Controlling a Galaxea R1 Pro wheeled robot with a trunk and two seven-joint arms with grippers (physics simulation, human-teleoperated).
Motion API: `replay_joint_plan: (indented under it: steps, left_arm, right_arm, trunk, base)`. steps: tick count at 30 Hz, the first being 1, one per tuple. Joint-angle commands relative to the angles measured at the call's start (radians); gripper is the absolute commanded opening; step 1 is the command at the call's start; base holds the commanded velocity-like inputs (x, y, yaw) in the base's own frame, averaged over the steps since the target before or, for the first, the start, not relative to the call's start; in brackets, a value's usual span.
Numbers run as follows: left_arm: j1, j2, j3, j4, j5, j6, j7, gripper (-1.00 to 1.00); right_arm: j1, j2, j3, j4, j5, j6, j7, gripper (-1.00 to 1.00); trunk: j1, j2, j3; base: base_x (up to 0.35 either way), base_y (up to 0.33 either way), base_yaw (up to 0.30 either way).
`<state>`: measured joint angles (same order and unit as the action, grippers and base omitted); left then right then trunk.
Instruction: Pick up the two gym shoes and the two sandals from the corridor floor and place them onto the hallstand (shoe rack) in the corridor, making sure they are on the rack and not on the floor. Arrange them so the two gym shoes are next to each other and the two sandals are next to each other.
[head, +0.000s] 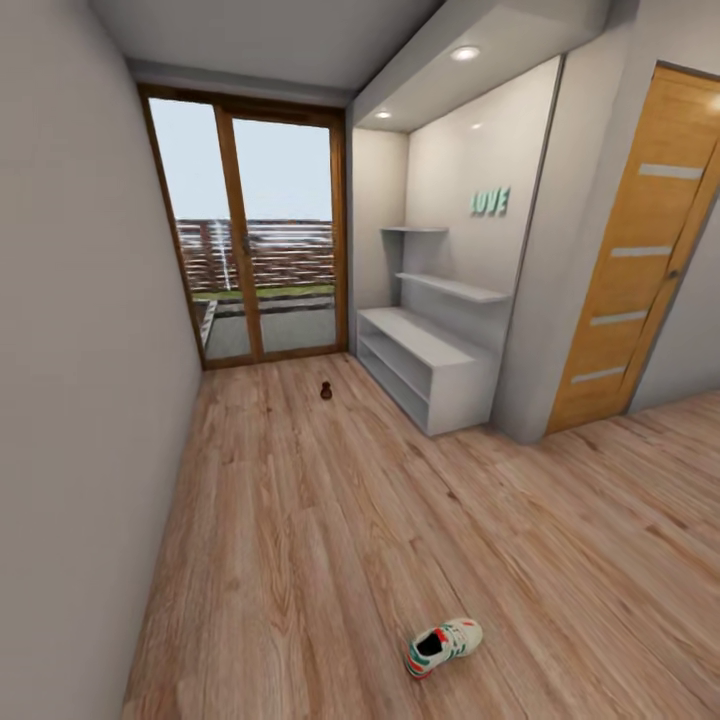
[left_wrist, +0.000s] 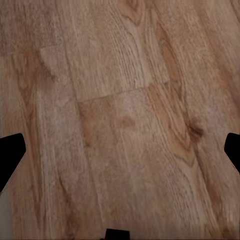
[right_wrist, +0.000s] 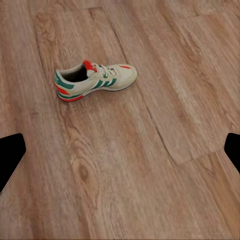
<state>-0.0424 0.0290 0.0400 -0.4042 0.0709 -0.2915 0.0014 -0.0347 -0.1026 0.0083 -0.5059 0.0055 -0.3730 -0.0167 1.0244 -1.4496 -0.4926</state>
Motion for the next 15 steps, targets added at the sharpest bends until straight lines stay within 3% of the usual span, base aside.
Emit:
replay_joint_plan:
  steps: [1,8,15]
  left_arm:
    - [-0.001,0.0,-0.002,0.001,0.007,-0.003,0.0,1.0]
    - [-0.001,0.0,-0.002,0.001,0.008,-0.003,0.0,1.0]
    - [-0.001,0.0,-0.002,0.001,0.008,-0.003,0.0,1.0]
  right_arm:
    - [-0.001,0.0,0.001,0.0,0.001,-0.003,-0.002,1.0]
    - [-0.001,0.0,0.001,0.001,0.001,-0.003,-0.002,1.0]
    - [-0.001,0.0,0.001,0.001,0.001,-0.003,-0.002,1.0]
  trunk:
    - [0.001,0.0,-0.001]
    - [0.001,0.0,-0.001]
    - [0.001,0.0,-0.001]
  base:
    - [0.337,0.073,0.0]
    - [0.335,0.114,-0.02]
    - [0.317,0.179,-0.188]
